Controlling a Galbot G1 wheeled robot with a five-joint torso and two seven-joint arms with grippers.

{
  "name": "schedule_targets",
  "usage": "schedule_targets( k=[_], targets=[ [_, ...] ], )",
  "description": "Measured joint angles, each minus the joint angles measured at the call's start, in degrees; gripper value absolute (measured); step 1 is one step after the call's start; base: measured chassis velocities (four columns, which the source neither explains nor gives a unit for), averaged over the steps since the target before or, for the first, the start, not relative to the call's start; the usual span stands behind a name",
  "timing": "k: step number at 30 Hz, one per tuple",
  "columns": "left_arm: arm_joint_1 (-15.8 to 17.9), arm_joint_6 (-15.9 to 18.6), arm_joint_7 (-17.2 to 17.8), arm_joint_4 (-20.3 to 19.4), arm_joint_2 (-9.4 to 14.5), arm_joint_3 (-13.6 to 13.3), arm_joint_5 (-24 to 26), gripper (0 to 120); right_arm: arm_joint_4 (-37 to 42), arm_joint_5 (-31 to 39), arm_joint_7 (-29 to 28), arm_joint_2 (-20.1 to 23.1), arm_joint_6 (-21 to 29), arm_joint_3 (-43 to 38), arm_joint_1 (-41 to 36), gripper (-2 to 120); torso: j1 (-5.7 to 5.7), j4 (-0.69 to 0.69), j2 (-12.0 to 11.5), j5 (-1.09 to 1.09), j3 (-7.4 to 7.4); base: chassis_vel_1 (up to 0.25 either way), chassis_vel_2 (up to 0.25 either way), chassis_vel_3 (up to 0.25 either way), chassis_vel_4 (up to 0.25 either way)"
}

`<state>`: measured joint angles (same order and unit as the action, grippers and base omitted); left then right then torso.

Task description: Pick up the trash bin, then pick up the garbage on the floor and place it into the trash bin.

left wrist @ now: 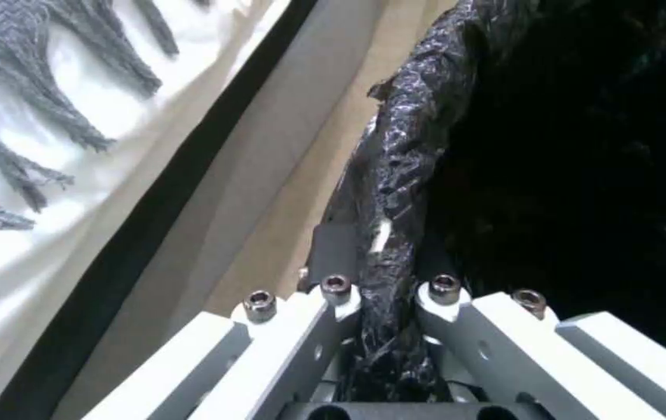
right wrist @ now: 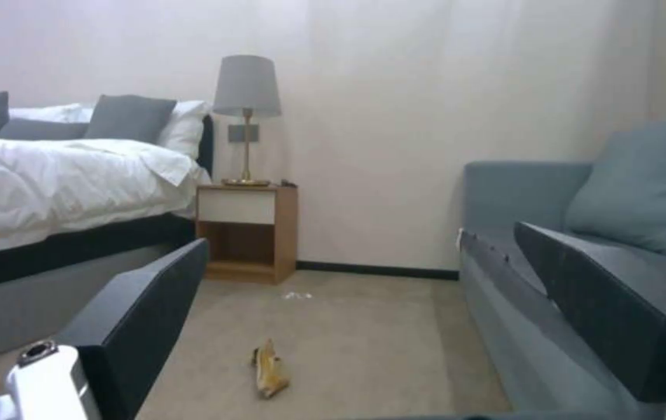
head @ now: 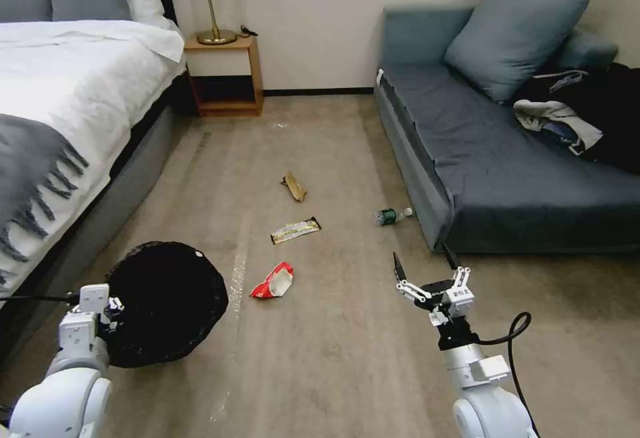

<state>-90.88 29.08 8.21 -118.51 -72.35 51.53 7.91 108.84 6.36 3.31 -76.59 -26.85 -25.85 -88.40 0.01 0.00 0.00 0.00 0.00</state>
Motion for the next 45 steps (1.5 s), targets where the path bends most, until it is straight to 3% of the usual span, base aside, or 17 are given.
schedule_targets(
  k=[45],
  targets=[
    [-0.8,-1.3,-1.1,0.0,-0.6,0.4,-0.4,3,0.5,-0.3,-0.3,-0.1,-0.5,-0.1,-0.4,100,-0.01,0.0,0.0,0.0,0.0,-0.09,0.088,0.091,-0.086]
  ],
)
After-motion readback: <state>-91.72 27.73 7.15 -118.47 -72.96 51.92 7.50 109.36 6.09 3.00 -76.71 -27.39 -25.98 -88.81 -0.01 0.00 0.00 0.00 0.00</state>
